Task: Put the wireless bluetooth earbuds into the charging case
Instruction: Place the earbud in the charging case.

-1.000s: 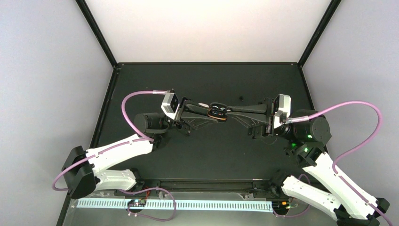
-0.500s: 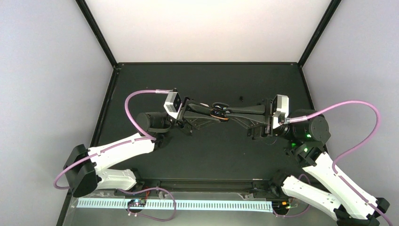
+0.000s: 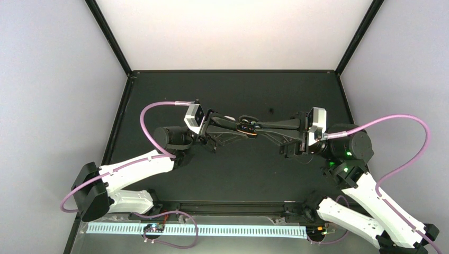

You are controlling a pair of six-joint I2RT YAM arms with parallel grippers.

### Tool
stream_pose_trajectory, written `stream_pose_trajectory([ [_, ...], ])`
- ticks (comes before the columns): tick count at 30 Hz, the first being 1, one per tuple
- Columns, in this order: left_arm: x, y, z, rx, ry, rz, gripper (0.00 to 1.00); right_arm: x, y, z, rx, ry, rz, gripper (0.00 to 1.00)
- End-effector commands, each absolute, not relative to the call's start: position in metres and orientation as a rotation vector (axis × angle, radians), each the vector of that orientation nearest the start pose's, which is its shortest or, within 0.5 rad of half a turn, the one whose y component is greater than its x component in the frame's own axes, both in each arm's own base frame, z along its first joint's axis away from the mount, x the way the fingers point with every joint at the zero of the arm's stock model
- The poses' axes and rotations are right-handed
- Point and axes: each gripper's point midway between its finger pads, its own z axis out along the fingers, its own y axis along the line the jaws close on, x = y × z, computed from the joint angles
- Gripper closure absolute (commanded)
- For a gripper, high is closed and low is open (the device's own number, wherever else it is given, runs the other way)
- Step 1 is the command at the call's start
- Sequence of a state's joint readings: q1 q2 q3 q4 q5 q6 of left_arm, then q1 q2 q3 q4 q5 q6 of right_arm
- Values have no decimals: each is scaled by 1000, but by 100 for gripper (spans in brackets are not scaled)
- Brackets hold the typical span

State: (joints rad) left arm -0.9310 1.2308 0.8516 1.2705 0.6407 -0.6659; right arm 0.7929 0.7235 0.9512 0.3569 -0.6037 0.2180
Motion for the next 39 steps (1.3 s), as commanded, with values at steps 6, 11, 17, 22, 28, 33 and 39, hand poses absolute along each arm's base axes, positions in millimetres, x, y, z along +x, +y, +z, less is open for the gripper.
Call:
stream_pose_trajectory([
  [6, 92, -294, 518, 777, 509, -1646, 99, 94, 230, 519, -827, 843, 1195, 99],
  [11, 91, -292, 519, 769, 501, -1635, 98, 100, 231, 517, -808, 875, 1194, 99],
  [17, 92, -291, 517, 760, 508, -1630, 99, 106, 231, 513, -784, 906, 1184, 96],
  [22, 92, -290, 517, 758, 508, -1629, 98, 108, 230, 514, -772, 912, 1178, 90],
  [28, 93, -292, 514, 760, 518, -1633, 98, 109, 229, 514, -764, 916, 1174, 89],
  [33, 93, -293, 512, 762, 525, -1636, 98, 110, 229, 514, -760, 920, 1170, 86],
  [39, 93, -295, 511, 769, 528, -1637, 98, 113, 229, 515, -748, 929, 1161, 84],
])
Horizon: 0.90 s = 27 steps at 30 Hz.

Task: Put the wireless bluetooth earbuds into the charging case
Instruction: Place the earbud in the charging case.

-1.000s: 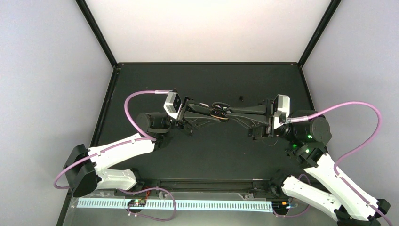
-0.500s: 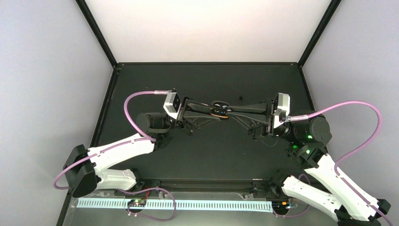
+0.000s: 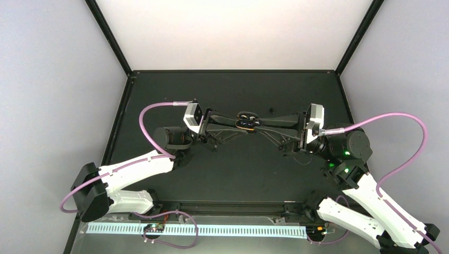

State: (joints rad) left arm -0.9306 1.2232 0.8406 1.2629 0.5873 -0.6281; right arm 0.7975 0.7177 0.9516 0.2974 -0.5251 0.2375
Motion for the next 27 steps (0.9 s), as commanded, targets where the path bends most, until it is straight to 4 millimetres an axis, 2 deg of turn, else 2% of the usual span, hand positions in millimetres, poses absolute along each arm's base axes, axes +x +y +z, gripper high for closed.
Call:
stream_pose_trajectory([
  [1, 93, -295, 510, 770, 530, -1638, 98, 113, 228, 516, -746, 929, 1159, 84],
  [14, 93, -296, 505, 768, 543, -1642, 98, 118, 226, 518, -714, 946, 1145, 80],
  [27, 94, -293, 502, 752, 552, -1633, 98, 121, 225, 516, -707, 963, 1131, 70],
])
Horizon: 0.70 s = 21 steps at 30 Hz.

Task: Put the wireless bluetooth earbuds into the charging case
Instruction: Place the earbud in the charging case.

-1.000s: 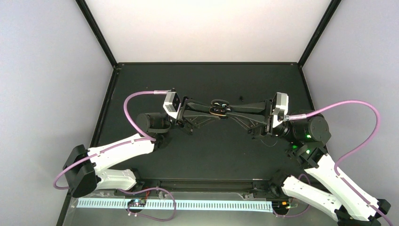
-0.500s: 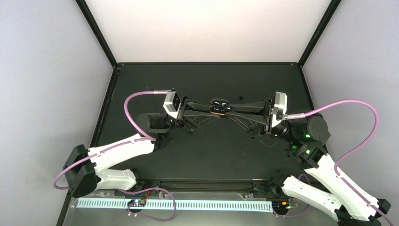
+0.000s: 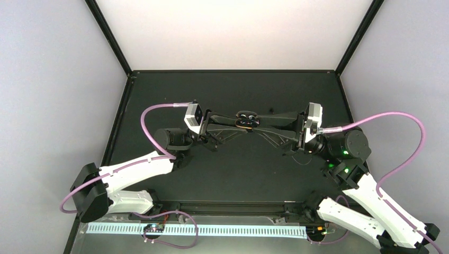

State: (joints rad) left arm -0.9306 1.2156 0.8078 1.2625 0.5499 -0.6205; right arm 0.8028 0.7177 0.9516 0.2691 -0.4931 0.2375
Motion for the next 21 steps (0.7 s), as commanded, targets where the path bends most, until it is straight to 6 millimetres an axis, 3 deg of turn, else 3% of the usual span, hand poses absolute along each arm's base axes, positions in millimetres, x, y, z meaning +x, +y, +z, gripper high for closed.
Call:
stream_pose_trajectory([
  [1, 94, -293, 501, 750, 554, -1632, 98, 121, 225, 516, -705, 965, 1130, 70],
  [8, 95, -293, 499, 744, 560, -1624, 99, 118, 221, 519, -699, 963, 1127, 63],
  [15, 95, -290, 495, 740, 575, -1606, 99, 109, 200, 530, -658, 960, 1085, 48],
  [21, 93, -288, 492, 748, 586, -1595, 98, 115, 196, 519, -636, 1023, 1054, 42],
])
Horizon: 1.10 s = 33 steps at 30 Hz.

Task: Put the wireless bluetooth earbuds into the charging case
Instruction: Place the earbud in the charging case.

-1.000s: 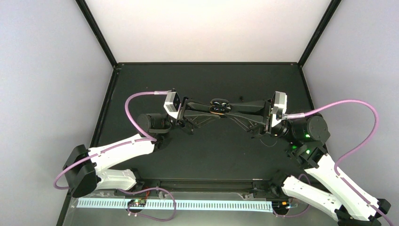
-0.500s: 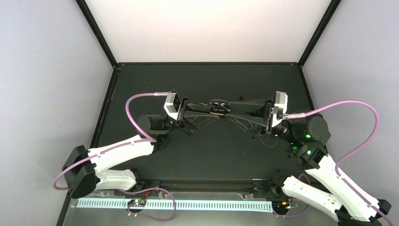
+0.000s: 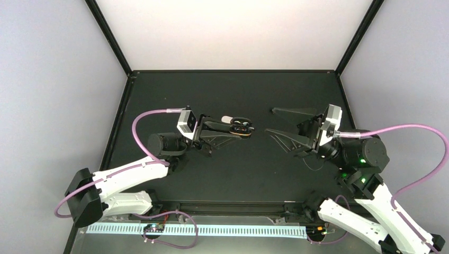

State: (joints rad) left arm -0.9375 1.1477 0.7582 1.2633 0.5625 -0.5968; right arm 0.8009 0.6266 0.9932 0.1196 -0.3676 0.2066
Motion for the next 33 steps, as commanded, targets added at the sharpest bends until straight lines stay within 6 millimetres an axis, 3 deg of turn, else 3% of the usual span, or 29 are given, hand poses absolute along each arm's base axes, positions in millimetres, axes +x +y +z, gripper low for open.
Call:
stream_pose_trajectory([
  [1, 94, -288, 492, 748, 588, -1591, 99, 116, 195, 518, -631, 1030, 1053, 41],
  [9, 90, -288, 490, 772, 597, -1590, 98, 136, 206, 510, -606, 1147, 1039, 40],
  [33, 95, -291, 485, 765, 626, -1575, 99, 122, 219, 509, -702, 1123, 1121, 39],
])
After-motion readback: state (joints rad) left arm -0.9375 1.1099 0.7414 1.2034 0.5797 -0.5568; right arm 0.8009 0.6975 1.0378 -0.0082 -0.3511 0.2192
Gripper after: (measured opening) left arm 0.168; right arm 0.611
